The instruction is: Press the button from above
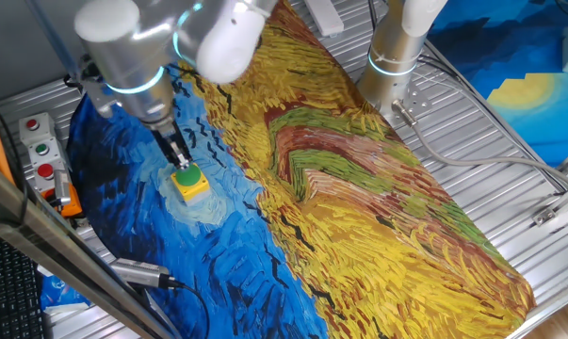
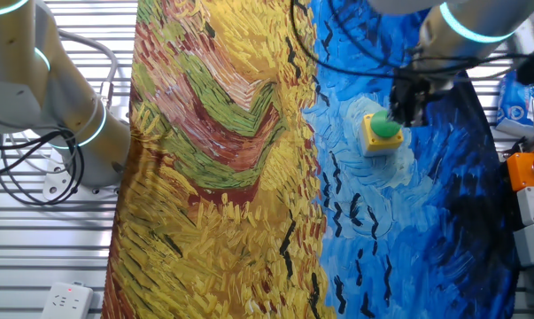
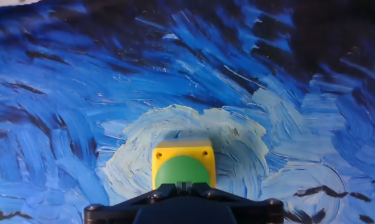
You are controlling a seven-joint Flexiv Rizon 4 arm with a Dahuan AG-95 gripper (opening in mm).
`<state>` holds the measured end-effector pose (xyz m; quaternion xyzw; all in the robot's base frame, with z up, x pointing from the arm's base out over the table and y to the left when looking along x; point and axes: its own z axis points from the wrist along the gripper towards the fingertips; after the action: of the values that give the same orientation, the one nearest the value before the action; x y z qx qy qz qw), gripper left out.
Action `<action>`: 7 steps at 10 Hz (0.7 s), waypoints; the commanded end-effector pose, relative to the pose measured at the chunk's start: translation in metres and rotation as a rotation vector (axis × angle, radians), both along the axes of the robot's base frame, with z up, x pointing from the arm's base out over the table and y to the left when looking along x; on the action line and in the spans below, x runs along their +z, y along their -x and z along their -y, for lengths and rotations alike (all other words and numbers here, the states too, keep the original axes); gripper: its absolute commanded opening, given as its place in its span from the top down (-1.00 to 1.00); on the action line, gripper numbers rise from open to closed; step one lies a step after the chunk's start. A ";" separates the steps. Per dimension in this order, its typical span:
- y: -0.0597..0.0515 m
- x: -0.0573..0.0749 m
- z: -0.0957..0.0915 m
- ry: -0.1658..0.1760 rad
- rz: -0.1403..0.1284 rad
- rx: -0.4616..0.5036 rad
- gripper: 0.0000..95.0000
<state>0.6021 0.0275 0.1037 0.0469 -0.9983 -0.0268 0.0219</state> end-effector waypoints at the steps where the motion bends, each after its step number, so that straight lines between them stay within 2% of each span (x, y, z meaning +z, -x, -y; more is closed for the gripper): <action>1: 0.000 -0.006 -0.001 -0.001 0.000 0.002 1.00; 3: 0.000 -0.011 -0.001 -0.001 0.000 0.002 1.00; 6: -0.001 -0.009 -0.002 -0.002 -0.001 0.006 1.00; 7: -0.002 -0.004 -0.001 -0.006 0.003 0.013 1.00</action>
<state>0.6053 0.0286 0.1000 0.0545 -0.9979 -0.0294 0.0198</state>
